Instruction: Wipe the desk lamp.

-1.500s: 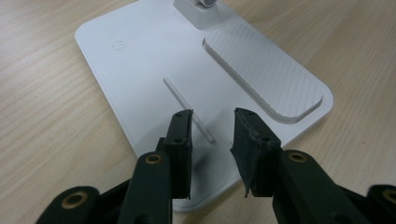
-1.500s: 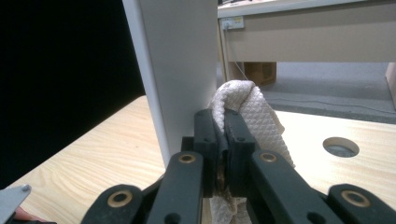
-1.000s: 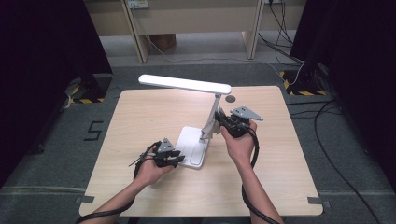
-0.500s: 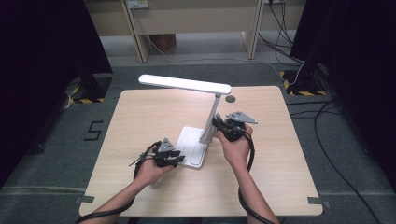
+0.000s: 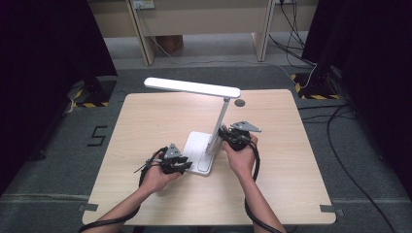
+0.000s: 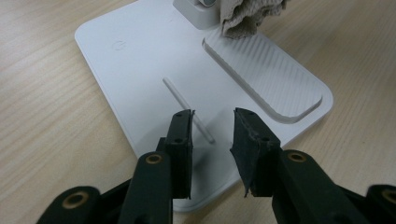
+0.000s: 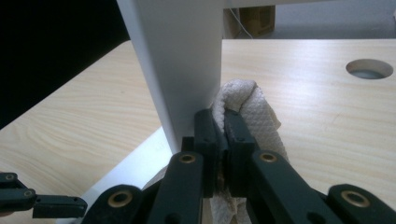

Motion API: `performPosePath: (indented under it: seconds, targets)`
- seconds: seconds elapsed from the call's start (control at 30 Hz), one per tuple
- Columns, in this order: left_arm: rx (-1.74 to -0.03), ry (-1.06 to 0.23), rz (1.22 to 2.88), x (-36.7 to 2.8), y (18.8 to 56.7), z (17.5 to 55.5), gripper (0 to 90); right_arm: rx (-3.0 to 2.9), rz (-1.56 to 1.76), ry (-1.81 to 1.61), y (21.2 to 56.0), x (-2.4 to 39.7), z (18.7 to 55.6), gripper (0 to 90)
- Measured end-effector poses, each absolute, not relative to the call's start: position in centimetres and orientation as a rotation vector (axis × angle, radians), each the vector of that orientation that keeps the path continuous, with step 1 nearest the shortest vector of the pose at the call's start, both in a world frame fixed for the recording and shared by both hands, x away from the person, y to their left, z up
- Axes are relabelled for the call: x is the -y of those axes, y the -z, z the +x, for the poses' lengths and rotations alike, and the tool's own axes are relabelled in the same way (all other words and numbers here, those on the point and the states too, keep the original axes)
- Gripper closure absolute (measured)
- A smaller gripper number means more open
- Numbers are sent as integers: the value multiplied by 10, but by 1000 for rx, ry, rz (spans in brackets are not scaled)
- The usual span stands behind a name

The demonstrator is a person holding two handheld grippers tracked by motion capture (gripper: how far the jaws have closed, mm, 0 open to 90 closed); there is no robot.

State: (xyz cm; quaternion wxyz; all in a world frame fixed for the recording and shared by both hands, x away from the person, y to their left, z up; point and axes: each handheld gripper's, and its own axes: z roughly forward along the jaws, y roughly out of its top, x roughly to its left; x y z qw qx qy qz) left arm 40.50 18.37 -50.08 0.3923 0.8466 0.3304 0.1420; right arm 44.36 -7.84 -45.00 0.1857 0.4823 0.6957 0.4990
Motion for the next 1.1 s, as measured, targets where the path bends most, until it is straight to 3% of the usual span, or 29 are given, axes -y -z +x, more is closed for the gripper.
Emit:
performPosePath:
  seconds: [1.1]
  targets:
    - [-841,-359,2140,-185,502,404,673,-2132,1442,-1298,500,65,443,860]
